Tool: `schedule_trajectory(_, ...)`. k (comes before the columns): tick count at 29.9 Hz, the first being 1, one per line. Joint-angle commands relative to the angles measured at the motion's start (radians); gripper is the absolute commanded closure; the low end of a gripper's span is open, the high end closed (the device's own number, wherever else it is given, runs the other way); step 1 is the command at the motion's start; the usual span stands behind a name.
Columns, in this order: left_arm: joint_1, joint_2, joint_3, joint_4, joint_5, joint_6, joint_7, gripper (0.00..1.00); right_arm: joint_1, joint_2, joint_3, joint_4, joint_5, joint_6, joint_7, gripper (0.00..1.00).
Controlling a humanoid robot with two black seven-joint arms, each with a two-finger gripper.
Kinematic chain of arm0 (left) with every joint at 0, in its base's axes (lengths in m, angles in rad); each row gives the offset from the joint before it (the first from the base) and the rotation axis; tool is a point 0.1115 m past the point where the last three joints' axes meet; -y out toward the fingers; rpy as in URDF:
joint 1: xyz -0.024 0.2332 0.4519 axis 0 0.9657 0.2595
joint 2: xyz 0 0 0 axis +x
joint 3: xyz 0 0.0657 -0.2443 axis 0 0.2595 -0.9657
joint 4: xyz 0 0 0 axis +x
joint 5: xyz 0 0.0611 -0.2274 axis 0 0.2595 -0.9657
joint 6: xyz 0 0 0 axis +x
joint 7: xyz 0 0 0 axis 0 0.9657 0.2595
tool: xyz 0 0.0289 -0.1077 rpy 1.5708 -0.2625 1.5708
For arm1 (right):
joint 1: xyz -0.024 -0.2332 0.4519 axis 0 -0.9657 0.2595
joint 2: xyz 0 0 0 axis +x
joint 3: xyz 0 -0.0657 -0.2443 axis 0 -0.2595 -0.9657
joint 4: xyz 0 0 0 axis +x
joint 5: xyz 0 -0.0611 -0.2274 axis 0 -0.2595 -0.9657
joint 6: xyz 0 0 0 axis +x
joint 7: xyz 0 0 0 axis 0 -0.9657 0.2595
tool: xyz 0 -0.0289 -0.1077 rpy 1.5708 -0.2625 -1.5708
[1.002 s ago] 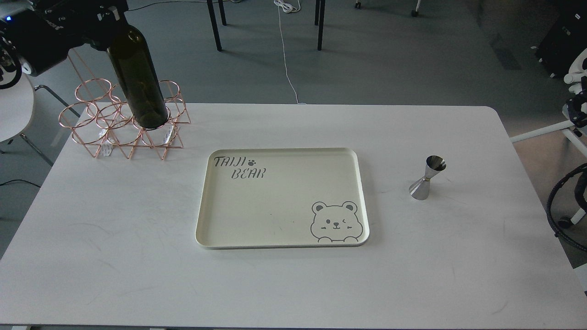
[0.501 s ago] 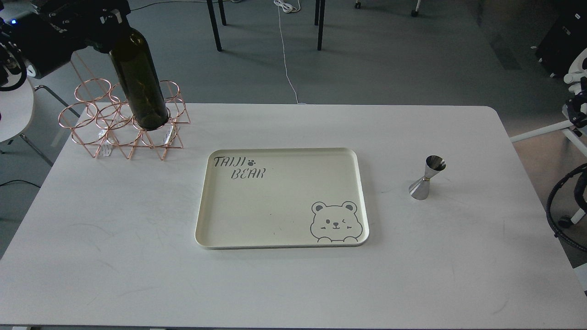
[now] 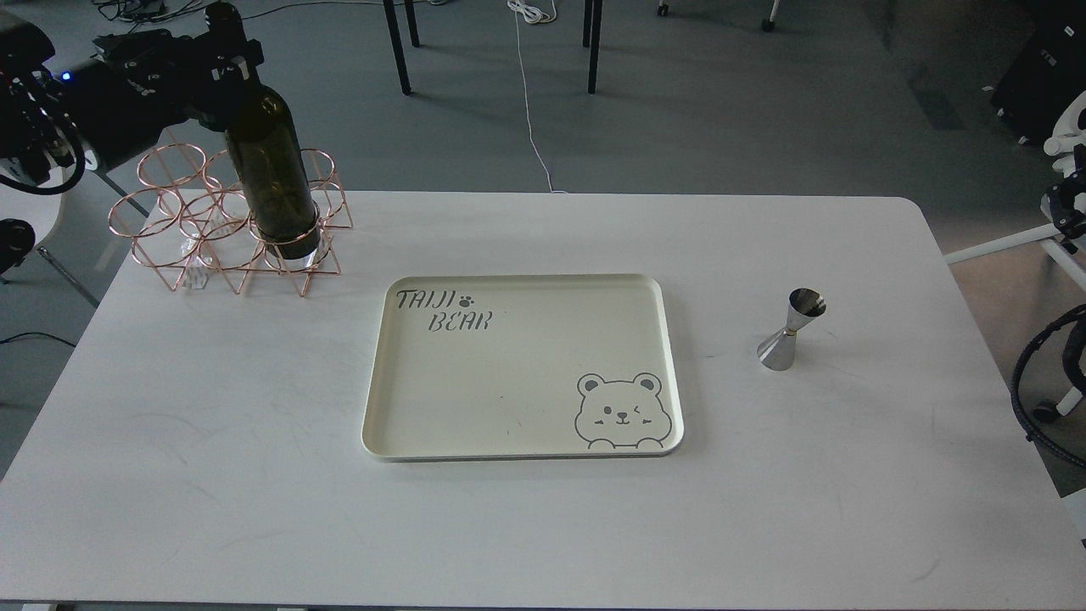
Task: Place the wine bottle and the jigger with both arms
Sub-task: 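Lower the bottle into a slot of the copper rack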
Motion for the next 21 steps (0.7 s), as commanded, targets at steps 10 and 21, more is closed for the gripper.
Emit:
schedule_trajectory(10,0.001,-0.033,0.004,0.068,-0.007,-0.002,-0.005,0.78,-0.002,0.000,0.000,0.000,0.001,0.000,0.000,0.03)
schedule_trajectory(21,0.003,-0.033,0.004,0.068,-0.009,-0.002,-0.005,0.52,-0.002,0.000,0.000,0.000,0.000,0.000,0.000,0.03)
